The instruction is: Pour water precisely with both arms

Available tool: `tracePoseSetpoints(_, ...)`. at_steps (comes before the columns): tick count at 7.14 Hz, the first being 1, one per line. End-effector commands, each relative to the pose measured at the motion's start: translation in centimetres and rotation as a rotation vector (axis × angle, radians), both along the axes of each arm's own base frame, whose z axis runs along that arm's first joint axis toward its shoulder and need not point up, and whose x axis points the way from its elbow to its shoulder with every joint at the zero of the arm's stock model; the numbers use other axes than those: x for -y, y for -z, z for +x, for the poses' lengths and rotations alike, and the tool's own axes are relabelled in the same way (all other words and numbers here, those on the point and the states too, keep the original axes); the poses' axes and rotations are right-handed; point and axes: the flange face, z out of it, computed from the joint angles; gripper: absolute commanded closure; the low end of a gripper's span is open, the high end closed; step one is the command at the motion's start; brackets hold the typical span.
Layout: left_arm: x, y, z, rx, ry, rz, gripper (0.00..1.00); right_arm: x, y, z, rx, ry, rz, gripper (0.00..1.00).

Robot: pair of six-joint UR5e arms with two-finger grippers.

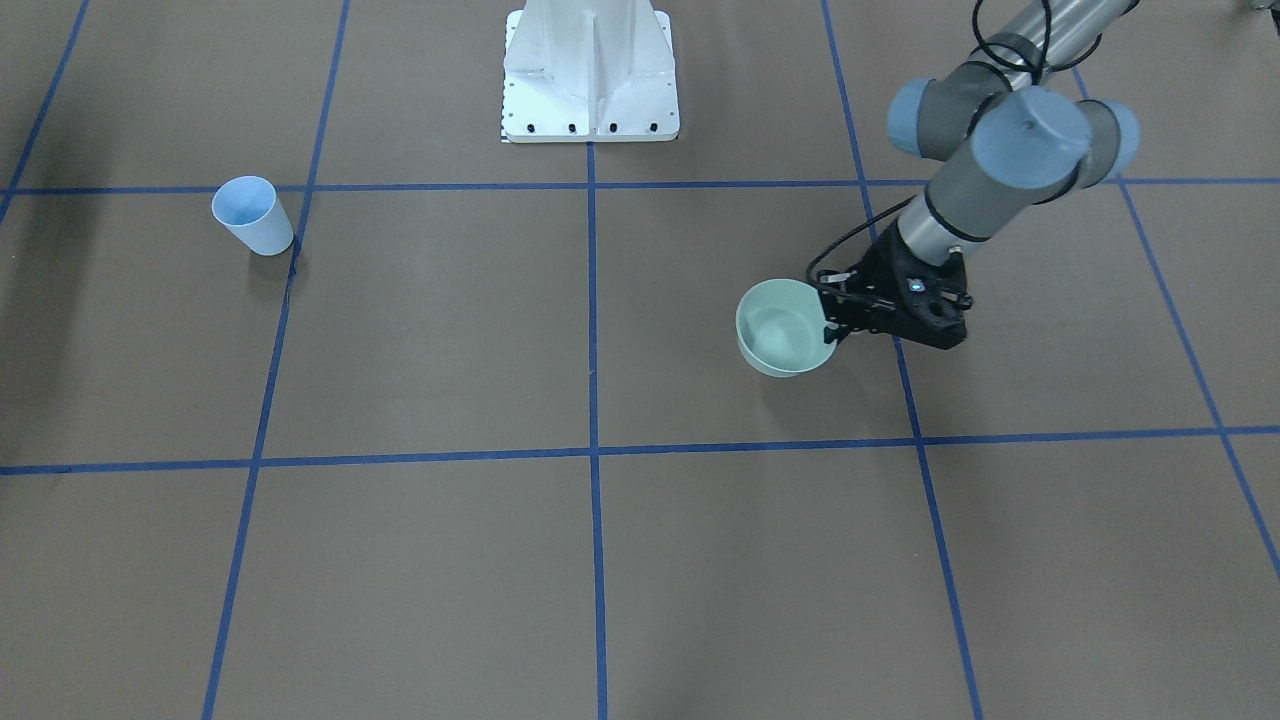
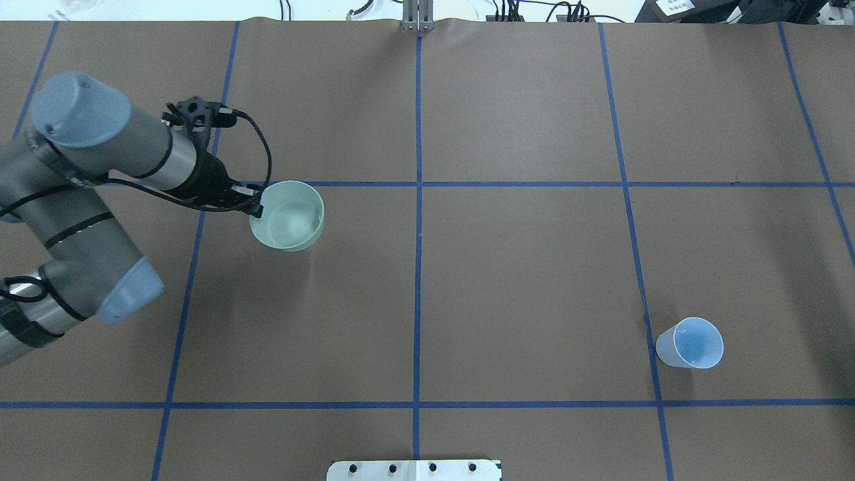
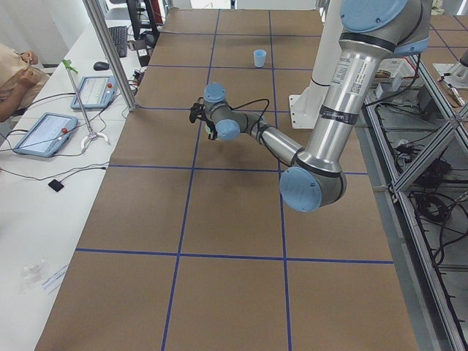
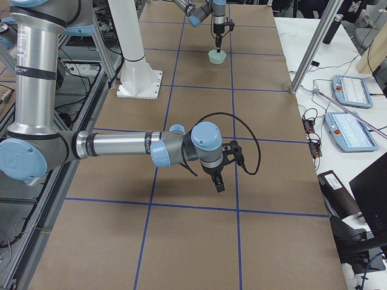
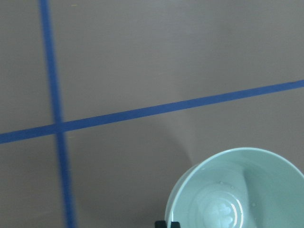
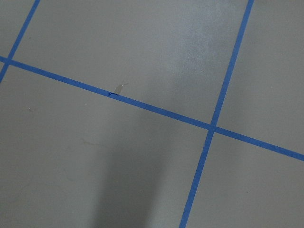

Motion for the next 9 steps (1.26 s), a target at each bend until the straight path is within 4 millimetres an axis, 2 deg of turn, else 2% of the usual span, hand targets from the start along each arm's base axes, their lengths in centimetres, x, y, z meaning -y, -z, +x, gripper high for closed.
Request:
tracePoseSetpoints(1, -1.8, 7.0, 8.9, -0.005, 0.024, -0.02, 1.0, 0.1, 0.1, 0.0, 0.005, -0.009, -0.01, 0.0)
tracePoseSetpoints(3, -1.7, 10.2, 15.3, 0.013, 0.058, -0.039, 1.0, 0.1, 0.1, 0.0, 0.007, -0.01, -0.011, 0.0)
tracePoseSetpoints(4, -2.0, 10.9, 17.7, 0.028, 0.056, -0.032, 0.92, 0.1, 0.1, 0.0, 0.007, -0.01, -0.011, 0.0)
tracePoseSetpoints(6, -1.9, 10.7, 17.6, 0.032, 0.059, -0.026, 0.06, 0.1, 0.2, 0.0, 0.008, -0.012, -0.011, 0.0)
tracePoseSetpoints(7, -1.7, 10.8, 17.4, 0.03, 0.061, -0.023, 0.0, 0.1, 0.2, 0.0, 0.009, -0.012, -0.011, 0.0)
tracePoseSetpoints(8, -1.1, 12.1, 15.8, 0.01, 0.073, -0.013, 0.0, 0.2, 0.3, -0.1, 0.011, -0.01, -0.008, 0.0)
tracePoseSetpoints(9, 0.5, 13.5, 12.1, 0.02, 0.079, -0.05, 0.0, 0.3, 1.1, -0.3, 0.019, -0.004, 0.017, 0.0)
